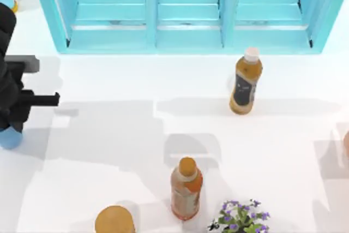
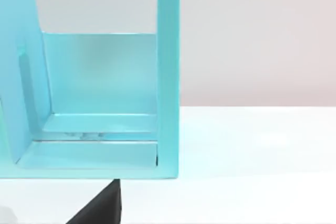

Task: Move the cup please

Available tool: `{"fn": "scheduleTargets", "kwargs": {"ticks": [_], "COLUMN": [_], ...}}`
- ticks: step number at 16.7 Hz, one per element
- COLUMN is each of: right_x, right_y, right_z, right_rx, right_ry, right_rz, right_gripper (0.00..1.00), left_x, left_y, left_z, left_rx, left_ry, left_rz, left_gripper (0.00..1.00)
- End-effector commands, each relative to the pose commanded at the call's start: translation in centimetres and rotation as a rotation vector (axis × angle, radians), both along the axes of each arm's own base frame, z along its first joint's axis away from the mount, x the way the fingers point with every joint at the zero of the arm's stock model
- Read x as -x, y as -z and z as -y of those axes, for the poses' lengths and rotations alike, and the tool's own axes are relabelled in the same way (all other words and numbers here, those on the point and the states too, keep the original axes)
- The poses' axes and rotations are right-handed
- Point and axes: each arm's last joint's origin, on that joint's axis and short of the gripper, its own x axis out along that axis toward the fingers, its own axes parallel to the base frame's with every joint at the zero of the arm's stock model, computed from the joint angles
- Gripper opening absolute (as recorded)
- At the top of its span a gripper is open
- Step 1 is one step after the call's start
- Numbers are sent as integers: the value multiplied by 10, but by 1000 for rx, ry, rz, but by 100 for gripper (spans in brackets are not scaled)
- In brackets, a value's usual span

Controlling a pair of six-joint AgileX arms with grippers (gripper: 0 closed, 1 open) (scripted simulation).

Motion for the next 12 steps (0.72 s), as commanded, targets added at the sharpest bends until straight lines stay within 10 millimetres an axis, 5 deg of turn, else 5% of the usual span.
{"fn": "scheduleTargets", "kwargs": {"ticks": [10, 12], "right_x": [0, 0], "right_y": [0, 0], "right_z": [0, 0], "right_rx": [0, 0], "right_ry": [0, 0], "right_rz": [0, 0], "right_gripper": [100, 100], "left_x": [0, 0], "left_y": [0, 0], "left_z": [0, 0], "left_rx": [0, 0], "left_ry": [0, 0], "left_rz": [0, 0], "left_gripper": [98, 100]}}
